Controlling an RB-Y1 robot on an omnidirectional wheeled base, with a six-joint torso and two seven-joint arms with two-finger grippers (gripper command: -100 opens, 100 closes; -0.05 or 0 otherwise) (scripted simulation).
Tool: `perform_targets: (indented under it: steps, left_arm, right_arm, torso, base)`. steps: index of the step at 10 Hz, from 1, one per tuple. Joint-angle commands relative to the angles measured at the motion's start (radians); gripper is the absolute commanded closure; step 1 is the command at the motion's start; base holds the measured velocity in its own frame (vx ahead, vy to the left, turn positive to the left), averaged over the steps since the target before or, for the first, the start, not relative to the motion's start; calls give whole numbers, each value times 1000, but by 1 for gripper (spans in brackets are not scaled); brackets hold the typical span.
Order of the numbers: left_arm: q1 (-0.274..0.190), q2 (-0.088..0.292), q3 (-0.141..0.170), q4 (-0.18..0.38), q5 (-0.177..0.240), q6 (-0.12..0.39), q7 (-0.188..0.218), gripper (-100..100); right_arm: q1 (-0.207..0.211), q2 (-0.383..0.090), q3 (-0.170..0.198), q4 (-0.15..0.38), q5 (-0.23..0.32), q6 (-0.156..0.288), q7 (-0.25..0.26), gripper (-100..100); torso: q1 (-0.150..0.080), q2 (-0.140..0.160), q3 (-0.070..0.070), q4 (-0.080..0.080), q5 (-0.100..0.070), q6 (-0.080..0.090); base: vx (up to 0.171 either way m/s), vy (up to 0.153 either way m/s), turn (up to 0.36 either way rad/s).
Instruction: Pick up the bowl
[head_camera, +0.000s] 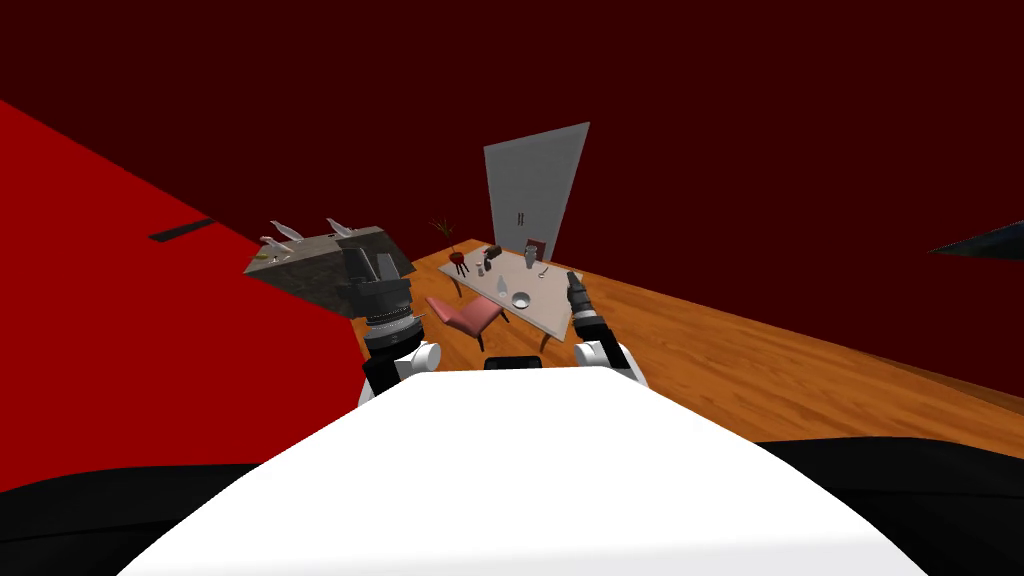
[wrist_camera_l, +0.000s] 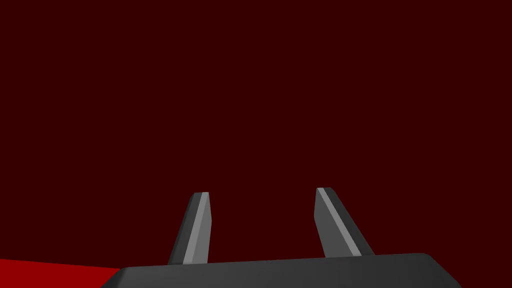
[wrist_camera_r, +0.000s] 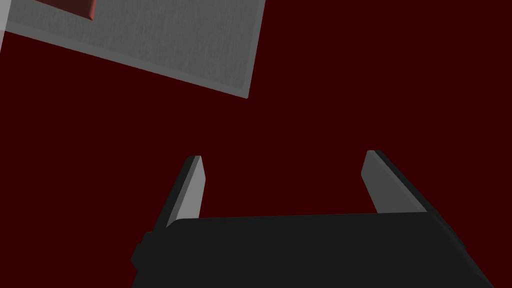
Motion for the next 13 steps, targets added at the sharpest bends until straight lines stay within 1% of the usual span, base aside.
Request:
perform_targets:
  steps: [1, 2, 3, 4, 5, 6, 7, 8, 9, 10, 11, 12, 13]
  left_arm:
    - [0, 0, 0, 0, 0, 0, 0, 0]
    - [0, 0, 0, 0, 0, 0, 0, 0]
    - [0, 0, 0, 0, 0, 0, 0, 0]
    - [0, 0, 0, 0, 0, 0, 0, 0]
    - [0, 0, 0, 0, 0, 0, 0, 0]
    - [0, 0, 0, 0, 0, 0, 0, 0]
    - [0, 0, 0, 0, 0, 0, 0, 0]
    - [0, 0, 0, 0, 0, 0, 0, 0]
    - [0, 0, 0, 0, 0, 0, 0, 0]
    - [0, 0, 0, 0, 0, 0, 0, 0]
    - [0, 0, 0, 0, 0, 0, 0, 0]
    - [0, 0, 0, 0, 0, 0, 0, 0]
    - [0, 0, 0, 0, 0, 0, 0, 0]
  right_arm:
    - [-7, -22, 9, 16, -1, 50, 28, -100]
    - [-7, -22, 9, 16, -1, 58, 28, -100]
    - [-13, -43, 17, 30, -2, 98, 53, -100]
    - [-13, -43, 17, 30, -2, 107, 53, -100]
    - [-20, -64, 25, 45, -2, 147, 78, -100]
    - [-20, -64, 25, 45, -2, 157, 78, -100]
    - [-28, -85, 34, 61, -2, 197, 103, -100]
    - [-28, -85, 34, 61, -2, 208, 103, -100]
    - [-37, -106, 43, 78, -1, 244, 128, -100]
    - [-37, -106, 43, 78, -1, 259, 128, -100]
    - [-46, -128, 53, 96, 0, 295, 154, -100]
    - [-46, -128, 53, 96, 0, 310, 154, -100]
    - [-56, -148, 63, 115, 0, 352, 179, -100]
  torso:
    - [0, 0, 0, 0, 0, 0]
    - [0, 0, 0, 0, 0, 0]
    - [0, 0, 0, 0, 0, 0]
    - [0, 0, 0, 0, 0, 0]
    - [0, 0, 0, 0, 0, 0]
    - [0, -1, 0, 0, 0, -1]
    - [0, -1, 0, 0, 0, 0]
    - [0, -1, 0, 0, 0, 0]
    - [0, -1, 0, 0, 0, 0]
    - [0, -1, -1, 0, 0, 0]
    - [0, -1, -1, 0, 0, 0]
    - [0, -1, -1, 0, 0, 0]
    - [0, -1, -1, 0, 0, 0]
  base:
    - [2, -10, 198]
    - [4, -14, 120]
    - [7, -15, 198]
    - [7, -15, 113]
    - [7, -10, 258]
    - [8, -16, 117]
    - [8, -12, 174]
    - [9, -13, 130]
    - [12, -10, 269]
    - [12, -14, 155]
    - [16, -14, 224]
    - [16, -15, 134]
    - [18, -15, 265]
